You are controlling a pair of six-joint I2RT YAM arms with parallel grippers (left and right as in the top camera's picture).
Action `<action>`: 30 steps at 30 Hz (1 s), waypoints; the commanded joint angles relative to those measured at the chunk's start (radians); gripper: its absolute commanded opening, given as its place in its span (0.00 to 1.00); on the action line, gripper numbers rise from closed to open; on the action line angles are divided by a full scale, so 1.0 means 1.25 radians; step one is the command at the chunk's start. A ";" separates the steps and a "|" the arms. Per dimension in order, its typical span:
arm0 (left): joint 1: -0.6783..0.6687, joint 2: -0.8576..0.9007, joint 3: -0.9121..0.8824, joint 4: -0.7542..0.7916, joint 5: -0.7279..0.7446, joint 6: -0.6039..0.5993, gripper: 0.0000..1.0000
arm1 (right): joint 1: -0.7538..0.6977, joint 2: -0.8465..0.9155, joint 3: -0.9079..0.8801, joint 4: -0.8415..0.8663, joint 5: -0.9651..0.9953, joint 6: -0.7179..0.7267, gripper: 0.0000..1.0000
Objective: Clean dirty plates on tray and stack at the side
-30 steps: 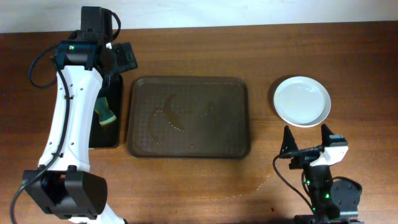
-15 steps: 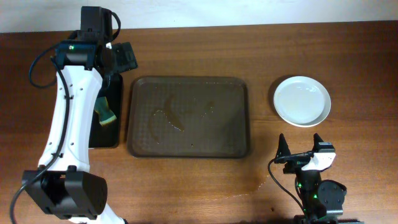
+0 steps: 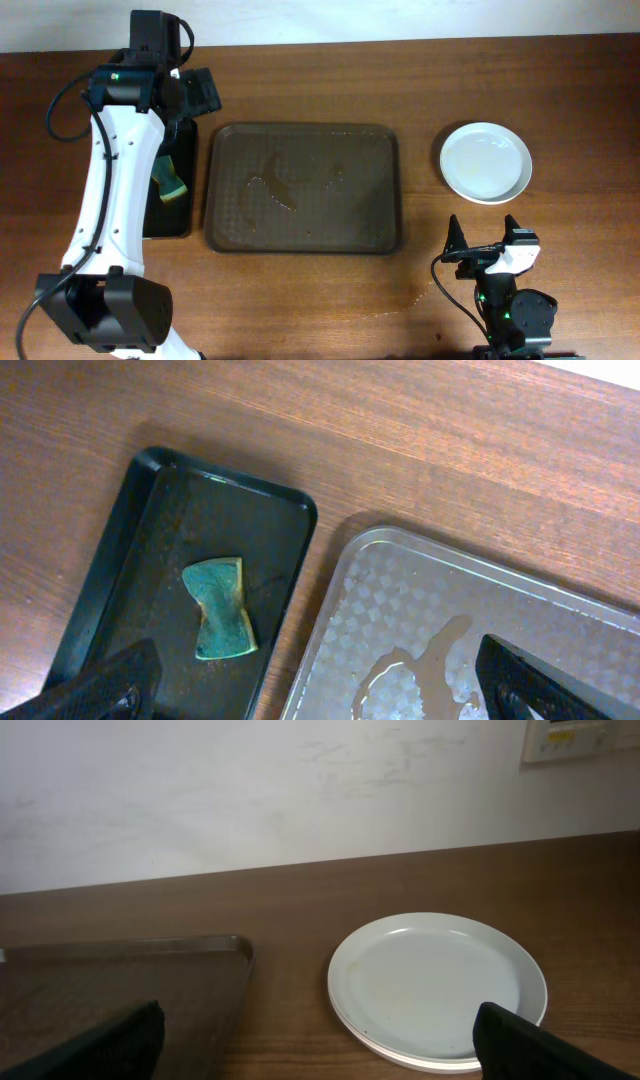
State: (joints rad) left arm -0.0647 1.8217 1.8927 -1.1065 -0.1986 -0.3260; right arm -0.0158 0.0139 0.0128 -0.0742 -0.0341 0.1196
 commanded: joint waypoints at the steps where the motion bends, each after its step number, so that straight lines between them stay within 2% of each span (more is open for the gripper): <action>1: -0.001 -0.001 -0.001 -0.007 0.000 -0.002 0.99 | 0.007 -0.005 -0.006 -0.003 0.010 -0.006 0.98; 4: -0.013 -0.038 -0.013 0.001 -0.006 -0.002 0.99 | 0.007 -0.005 -0.006 -0.003 0.010 -0.006 0.98; 7: -0.033 -0.135 -0.150 0.142 -0.044 -0.002 0.99 | 0.007 -0.005 -0.006 -0.003 0.010 -0.006 0.98; 12: -0.035 -0.420 -0.580 0.447 -0.045 -0.002 0.99 | 0.007 -0.005 -0.006 -0.003 0.010 -0.006 0.99; 16: -0.004 -0.690 -0.924 0.627 -0.042 -0.002 0.99 | 0.007 -0.005 -0.006 -0.003 0.010 -0.006 0.98; 19: 0.021 -0.877 -1.118 0.732 -0.041 -0.002 0.99 | 0.007 -0.005 -0.006 -0.003 0.010 -0.006 0.98; 23: 0.039 -1.053 -1.274 0.795 -0.041 -0.002 0.99 | 0.007 -0.005 -0.006 -0.003 0.010 -0.006 0.98; 30: 0.053 -1.187 -1.464 0.932 -0.038 -0.002 0.99 | 0.007 -0.005 -0.006 -0.003 0.010 -0.006 0.98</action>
State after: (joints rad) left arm -0.0174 0.3851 0.1368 0.0105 -0.2440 -0.3264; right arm -0.0158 0.0158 0.0128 -0.0746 -0.0265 0.1192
